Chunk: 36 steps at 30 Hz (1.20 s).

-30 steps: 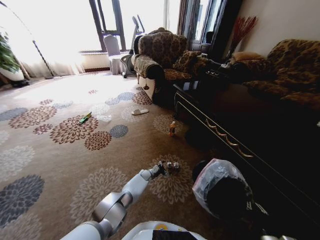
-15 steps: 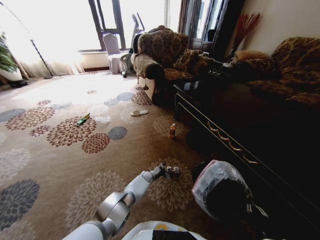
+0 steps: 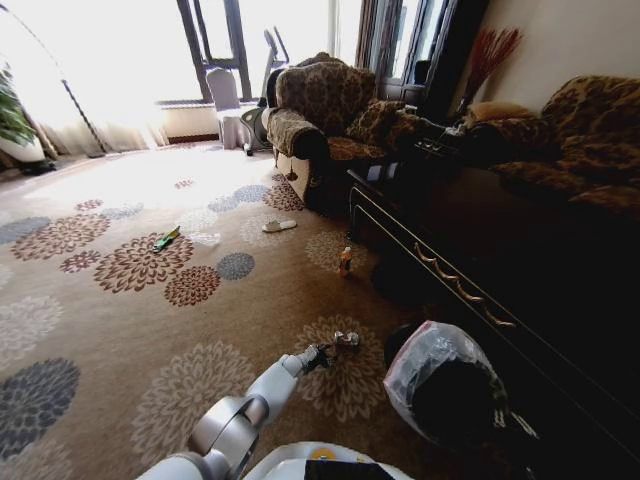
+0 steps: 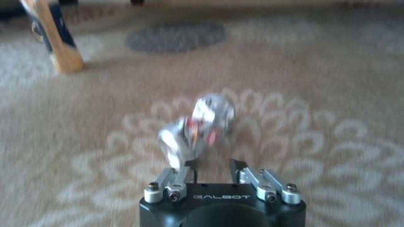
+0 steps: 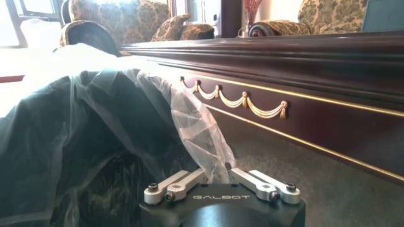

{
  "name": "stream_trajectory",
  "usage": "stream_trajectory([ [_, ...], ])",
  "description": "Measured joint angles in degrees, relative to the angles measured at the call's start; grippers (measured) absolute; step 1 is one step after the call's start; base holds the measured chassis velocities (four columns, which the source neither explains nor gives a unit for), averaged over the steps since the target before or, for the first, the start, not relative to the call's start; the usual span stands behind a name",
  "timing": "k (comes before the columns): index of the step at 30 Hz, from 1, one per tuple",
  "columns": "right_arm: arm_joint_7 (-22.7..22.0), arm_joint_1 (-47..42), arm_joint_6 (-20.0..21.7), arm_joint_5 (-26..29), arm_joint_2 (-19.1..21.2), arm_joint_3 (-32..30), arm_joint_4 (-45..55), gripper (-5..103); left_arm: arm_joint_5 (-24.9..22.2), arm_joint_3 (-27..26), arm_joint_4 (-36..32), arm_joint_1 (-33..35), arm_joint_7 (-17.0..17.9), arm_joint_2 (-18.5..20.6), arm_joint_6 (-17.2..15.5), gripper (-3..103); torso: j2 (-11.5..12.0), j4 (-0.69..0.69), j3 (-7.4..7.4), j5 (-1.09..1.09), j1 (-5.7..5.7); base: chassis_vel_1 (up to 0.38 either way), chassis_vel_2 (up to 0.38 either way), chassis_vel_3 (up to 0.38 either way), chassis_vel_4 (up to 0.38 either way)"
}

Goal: Pick up the trash from the ground and place it into the trash bin.

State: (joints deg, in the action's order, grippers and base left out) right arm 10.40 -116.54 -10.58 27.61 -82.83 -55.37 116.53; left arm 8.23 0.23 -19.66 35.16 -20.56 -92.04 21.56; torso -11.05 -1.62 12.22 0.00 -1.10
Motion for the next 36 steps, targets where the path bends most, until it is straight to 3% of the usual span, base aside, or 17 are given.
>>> stream_trajectory([
  [2, 0.0, 0.0, 0.0, 0.0, -0.1, 0.0, 0.1, 1, 0.0, 0.1, -0.6, 0.2, 0.0, 0.2, 1.0, 30, 0.0, 0.00, 0.00, 0.00, 0.00, 0.000, 0.000, 0.000, 0.000],
  [3, 0.1, 0.0, -0.1, 0.0, -0.1, 0.0, 0.1, 1, 0.4, 0.2, -1.2, 0.4, 0.5, 0.5, 1.4, 20, 0.0, 0.00, 0.00, 0.00, 0.00, 0.000, 0.000, 0.000, 0.000],
  [5, 0.1, 0.0, -0.2, 0.0, -0.2, 0.0, 0.1, 1, 0.8, 0.2, -1.6, 0.6, 1.5, 0.7, 1.7, 20, 0.0, -0.01, 0.00, 0.00, 0.00, 0.000, 0.000, 0.000, 0.000],
  [8, 0.2, 0.0, -0.3, 0.1, -0.2, 0.0, 0.1, 1, 1.1, 0.4, -2.7, 1.0, 3.3, 1.2, 3.3, 4, 0.0, -0.01, 0.00, 0.00, 0.00, 0.000, 0.000, 0.000, 0.000],
  [12, 0.2, 0.0, -0.4, 0.1, -0.2, 0.0, 0.1, 1, 0.1, 0.4, -4.1, 1.4, 3.8, 1.5, 4.9, 0, 0.0, -0.01, 0.00, 0.00, 0.00, 0.000, 0.000, 0.000, 0.000],
  [17, 0.3, 0.1, -0.5, 0.1, -0.2, 0.2, 0.1, 1, -1.0, 0.6, -6.1, 1.9, 7.3, 1.4, 5.6, -3, 0.0, -0.01, -0.01, 0.01, 0.00, 0.000, 0.000, 0.000, 0.000],
  [19, 0.3, 0.1, -0.7, 0.1, -0.3, 0.2, 0.1, 1, -2.8, 1.2, -6.4, 2.0, 9.9, 1.1, 6.8, 8, 0.3, 0.00, -0.21, 0.00, 0.13, 0.000, 0.000, 0.000, 0.000],
  [20, 0.3, 0.1, -0.7, 0.1, -0.3, 0.2, 0.1, 1, -2.8, 1.2, -6.4, 2.0, 9.9, 1.1, 6.8, 8, 0.3, 0.00, -0.21, 0.00, 0.13, 0.000, 0.000, 0.000, 0.000],
  [22, 0.4, 0.0, -0.8, 0.1, -0.4, 0.2, 0.0, 1, -3.5, 1.5, -6.7, 2.2, 10.8, 1.0, 7.5, 18, 0.9, -0.01, -0.64, 0.00, 0.28, 0.000, 0.000, 0.000, 0.000],
  [26, 0.4, 0.0, -0.8, 0.1, -0.4, 0.3, -0.1, 1, -3.6, 1.6, -6.8, 2.2, 10.9, 1.1, 7.7, 34, 1.9, -0.01, -1.33, 0.00, 0.50, 0.000, 0.000, 0.000, 0.000],
  [27, 0.4, 0.0, -0.8, 0.1, -0.4, 0.3, -0.1, 1, -3.6, 1.6, -6.8, 2.2, 10.9, 1.1, 7.7, 34, 1.9, -0.01, -1.33, 0.00, 0.50, 0.000, 0.000, 0.000, 0.000],
  [30, 0.4, 0.0, -0.9, 0.1, -0.4, 0.3, -0.1, 1, -3.6, 1.7, -6.7, 2.1, 10.4, 1.3, 7.9, 50, 3.0, 0.00, -2.24, 0.00, 0.79, 0.000, 0.000, 0.000, 0.000],
  [32, 0.4, 0.0, -0.9, 0.1, -0.4, 0.4, -0.2, 1, -3.6, 1.7, -6.6, 2.1, 10.3, 1.3, 7.9, 50, 3.3, -0.01, -2.42, 0.00, 0.85, 0.000, 0.000, 0.000, 0.000],
  [33, 0.4, 0.0, -0.9, 0.1, -0.4, 0.4, -0.2, 1, -3.6, 1.8, -6.5, 1.9, 10.3, 1.3, 7.9, 61, 3.7, -0.01, -2.72, 0.01, 0.94, 0.000, 0.000, 0.000, 0.000],
  [35, 0.4, 0.0, -0.9, 0.1, -0.3, 0.4, -0.2, 1, -3.6, 1.8, -6.5, 1.8, 10.1, 1.3, 7.8, 61, 3.9, -0.01, -2.92, 0.01, 0.99, 0.000, 0.000, 0.000, 0.000],
  [36, 0.4, 0.0, -0.9, 0.1, -0.3, 0.4, -0.2, 1, -3.7, 2.0, -6.4, 1.6, 9.6, 1.3, 7.6, 67, 4.3, -0.01, -3.23, 0.01, 1.05, 0.000, 0.000, 0.000, 0.000],
])
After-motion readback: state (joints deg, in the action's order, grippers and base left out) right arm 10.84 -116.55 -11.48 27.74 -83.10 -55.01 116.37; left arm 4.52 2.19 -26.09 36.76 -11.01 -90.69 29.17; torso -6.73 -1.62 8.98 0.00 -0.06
